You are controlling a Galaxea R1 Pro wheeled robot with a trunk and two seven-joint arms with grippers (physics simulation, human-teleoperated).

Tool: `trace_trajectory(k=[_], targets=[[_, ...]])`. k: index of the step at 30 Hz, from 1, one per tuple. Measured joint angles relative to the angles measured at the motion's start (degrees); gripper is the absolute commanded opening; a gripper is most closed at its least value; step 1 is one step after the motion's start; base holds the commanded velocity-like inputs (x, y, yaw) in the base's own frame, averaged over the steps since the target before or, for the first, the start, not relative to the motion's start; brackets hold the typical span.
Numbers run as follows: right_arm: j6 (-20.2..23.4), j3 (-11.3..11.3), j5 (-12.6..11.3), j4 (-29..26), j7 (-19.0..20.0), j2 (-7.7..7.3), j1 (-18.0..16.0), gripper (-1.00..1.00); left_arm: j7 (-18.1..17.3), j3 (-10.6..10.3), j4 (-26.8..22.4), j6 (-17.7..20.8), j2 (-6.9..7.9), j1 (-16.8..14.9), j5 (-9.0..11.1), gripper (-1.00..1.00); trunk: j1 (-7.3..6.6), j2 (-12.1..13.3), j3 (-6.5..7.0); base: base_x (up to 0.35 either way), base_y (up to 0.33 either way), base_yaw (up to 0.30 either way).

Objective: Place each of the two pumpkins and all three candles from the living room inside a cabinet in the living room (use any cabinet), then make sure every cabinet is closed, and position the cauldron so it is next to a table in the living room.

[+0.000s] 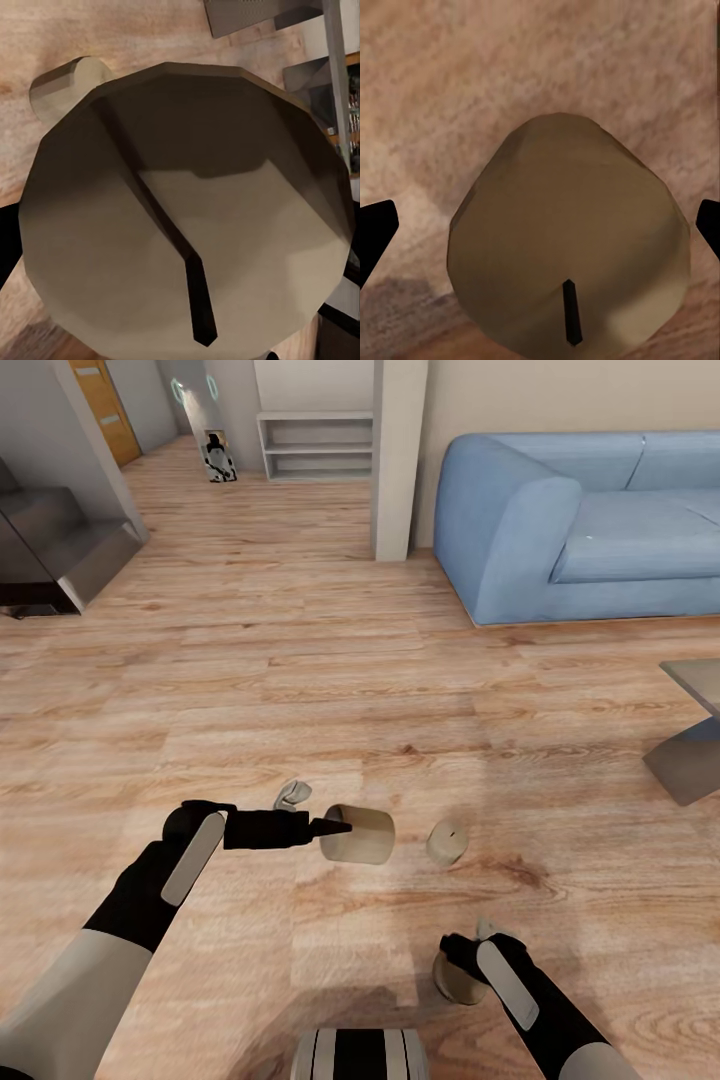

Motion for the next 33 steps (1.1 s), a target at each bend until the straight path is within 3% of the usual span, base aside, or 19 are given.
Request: trace_trajectory(k=[9, 17, 21, 33], targets=[[-0.8, 0.1, 0.0, 0.0, 0.0, 0.01, 0.0, 1.00, -3.9, 0.0, -0.5, 0.0, 0.01, 0.0, 0.0, -1.00, 0.10, -0.1, -0.89, 0.000, 0.000, 0.000], [-0.8, 0.1, 0.0, 0.0, 0.0, -0.01, 0.0, 1.00, -4.7, 0.0, -0.6, -0.1, 0.02, 0.0, -0.1, -1.00, 0.10, -0.1, -0.89, 0.000, 0.000, 0.000], [-0.8, 0.1, 0.0, 0.1, 0.0, -0.02, 0.0, 1.00, -4.8, 0.0, -0.6, -0.1, 0.01, 0.0, -0.2, -1.00, 0.21, -0.1, -1.77, 0.000, 0.000, 0.000], [-0.7, 0.1, 0.0, 1.8, 0.0, 0.05, -0.2, 1.00, -6.4, 0.0, -0.5, -0.1, 0.08, 0.0, -0.1, -1.00, 0.21, -0.1, -1.77, 0.000, 0.000, 0.000]])
